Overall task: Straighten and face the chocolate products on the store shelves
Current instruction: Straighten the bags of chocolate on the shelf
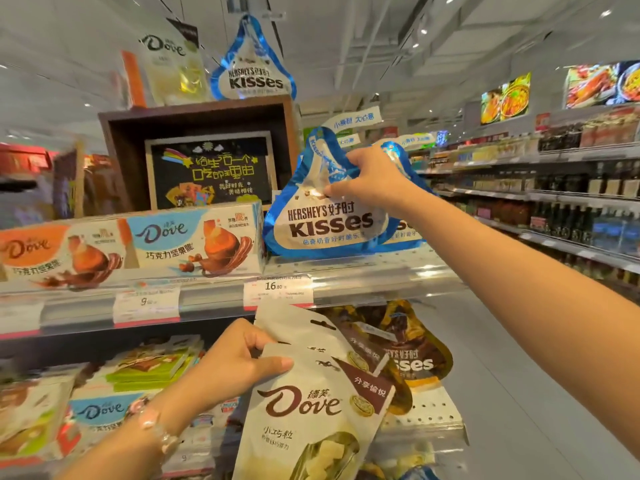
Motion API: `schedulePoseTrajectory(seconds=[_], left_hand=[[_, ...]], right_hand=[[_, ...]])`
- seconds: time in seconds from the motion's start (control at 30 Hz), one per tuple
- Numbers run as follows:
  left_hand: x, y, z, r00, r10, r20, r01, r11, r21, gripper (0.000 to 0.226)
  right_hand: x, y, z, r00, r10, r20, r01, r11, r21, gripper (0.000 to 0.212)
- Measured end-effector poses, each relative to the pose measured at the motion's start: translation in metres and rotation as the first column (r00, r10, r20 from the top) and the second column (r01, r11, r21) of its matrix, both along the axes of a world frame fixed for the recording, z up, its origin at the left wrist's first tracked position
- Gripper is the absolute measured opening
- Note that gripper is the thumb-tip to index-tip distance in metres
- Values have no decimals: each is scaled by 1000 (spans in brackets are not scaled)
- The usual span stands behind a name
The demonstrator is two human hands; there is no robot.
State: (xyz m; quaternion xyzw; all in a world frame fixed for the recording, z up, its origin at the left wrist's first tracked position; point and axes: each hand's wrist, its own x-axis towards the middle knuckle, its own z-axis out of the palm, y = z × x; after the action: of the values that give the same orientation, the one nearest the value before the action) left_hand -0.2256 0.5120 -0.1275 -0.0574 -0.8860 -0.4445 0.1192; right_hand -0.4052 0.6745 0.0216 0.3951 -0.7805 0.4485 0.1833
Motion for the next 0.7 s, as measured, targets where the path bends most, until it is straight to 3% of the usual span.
schedulePoseTrajectory(seconds=[0.17, 0.37, 0.5, 0.57, 0.63, 0.7], left_hand=[[4, 0, -1, 998, 61, 6, -62, 998, 28, 39], [7, 2, -8, 990, 140, 2, -140, 988, 59, 23], [11, 8, -15, 988, 149, -45, -142, 980, 139, 29], [13, 10, -19, 986, 149, -70, -134, 973, 188, 28], [13, 11, -25, 982, 171, -76, -149, 961, 234, 26], [13, 12, -30, 985, 162, -58, -140, 951, 277, 23]], right_hand=[[-7, -5, -17, 999, 25, 48, -27, 998, 51, 26], [-2, -1, -27, 1000, 11, -20, -10, 999, 37, 71], [24, 17, -57, 964, -48, -260, -31, 957, -290, 51], [41, 32, -83, 928, -6, -372, -130, 932, -339, 37], [58, 46, -117, 924, 102, -369, -223, 927, -302, 24], [73, 58, -151, 945, 212, -248, -274, 929, -249, 21]])
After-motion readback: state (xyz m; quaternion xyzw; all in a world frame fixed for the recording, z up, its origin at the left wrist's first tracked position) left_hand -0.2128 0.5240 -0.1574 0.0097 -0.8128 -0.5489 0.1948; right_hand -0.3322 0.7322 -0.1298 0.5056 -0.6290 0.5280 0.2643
